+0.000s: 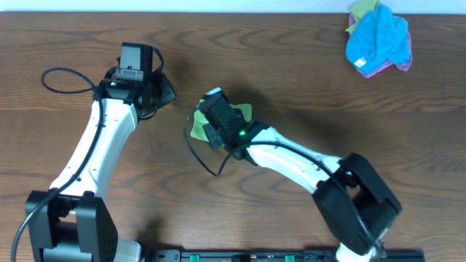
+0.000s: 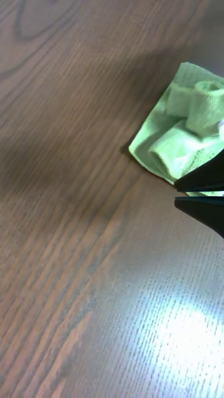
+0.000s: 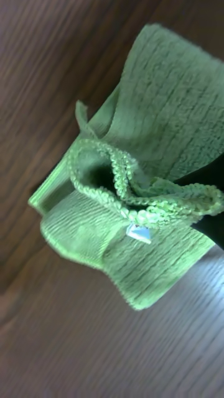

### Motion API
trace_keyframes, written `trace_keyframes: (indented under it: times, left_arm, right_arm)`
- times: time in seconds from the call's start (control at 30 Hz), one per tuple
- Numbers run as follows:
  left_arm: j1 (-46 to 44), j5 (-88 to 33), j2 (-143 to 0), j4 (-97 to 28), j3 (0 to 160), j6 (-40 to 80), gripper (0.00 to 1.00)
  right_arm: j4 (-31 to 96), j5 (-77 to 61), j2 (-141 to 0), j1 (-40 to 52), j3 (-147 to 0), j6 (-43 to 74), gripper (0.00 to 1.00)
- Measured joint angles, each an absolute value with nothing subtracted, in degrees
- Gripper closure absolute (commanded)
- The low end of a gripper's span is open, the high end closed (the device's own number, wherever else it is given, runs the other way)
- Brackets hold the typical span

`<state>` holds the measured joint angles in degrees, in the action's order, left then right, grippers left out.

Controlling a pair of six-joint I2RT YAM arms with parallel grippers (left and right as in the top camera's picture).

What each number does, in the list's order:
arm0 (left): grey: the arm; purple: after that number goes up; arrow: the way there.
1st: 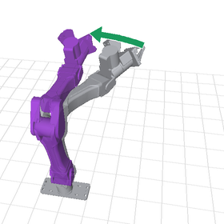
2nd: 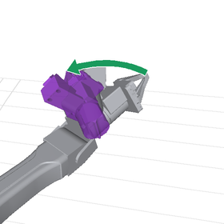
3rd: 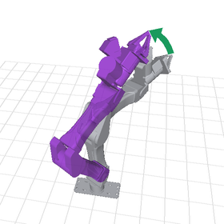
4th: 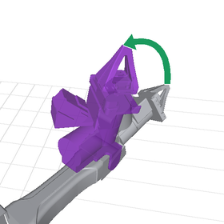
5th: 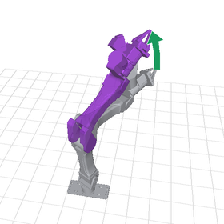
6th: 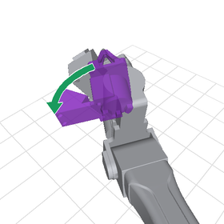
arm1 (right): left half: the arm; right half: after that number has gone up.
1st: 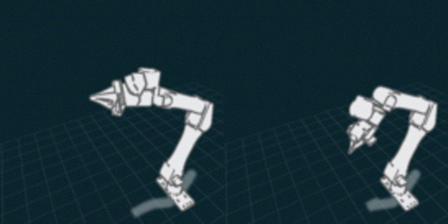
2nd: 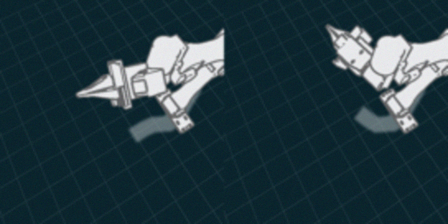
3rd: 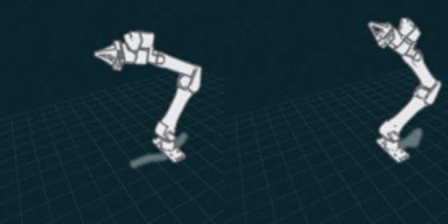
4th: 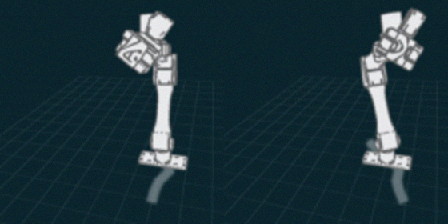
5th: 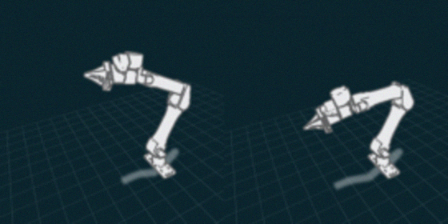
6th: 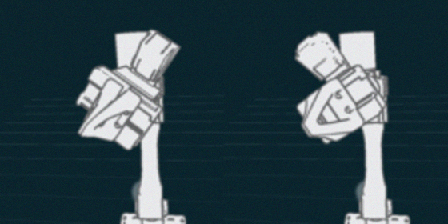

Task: Fold the cloth

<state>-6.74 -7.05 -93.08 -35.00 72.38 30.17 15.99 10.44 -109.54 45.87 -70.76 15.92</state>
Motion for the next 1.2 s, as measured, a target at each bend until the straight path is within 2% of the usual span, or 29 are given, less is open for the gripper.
trace_keyframes:
  times: [0.5, 0.6, 0.8, 0.9, 1.2]
  left_arm:
    - [-6.7, -7.0, -92.8, -36.1, 72.4, 29.7, 0.94]
    - [-6.7, -7.0, -92.8, -36.1, 72.4, 29.7, 0.94]
    - [-6.7, -7.0, -92.8, -36.1, 72.4, 29.7, 0.94]
    - [-6.7, -7.0, -92.8, -36.1, 72.4, 29.7, 0.94]
    - [-6.7, -7.0, -92.8, -36.1, 72.4, 29.7, 0.94]
  right_arm:
    - [15.7, 10.3, -113.6, 46.3, -75.8, 16.3, 0.99]
    - [15.5, 10.3, -114.1, 46.3, -75.8, 16.5, 0.9]
    - [12.0, 9.7, -114.1, 46.6, -75.8, 17.1, 0.82]
    - [11.3, 8.4, -114.1, 47.4, -75.8, 17.3, 0.72]
    - [11.3, 3.5, -114.1, 48.6, -75.8, 17.6, 0.61]
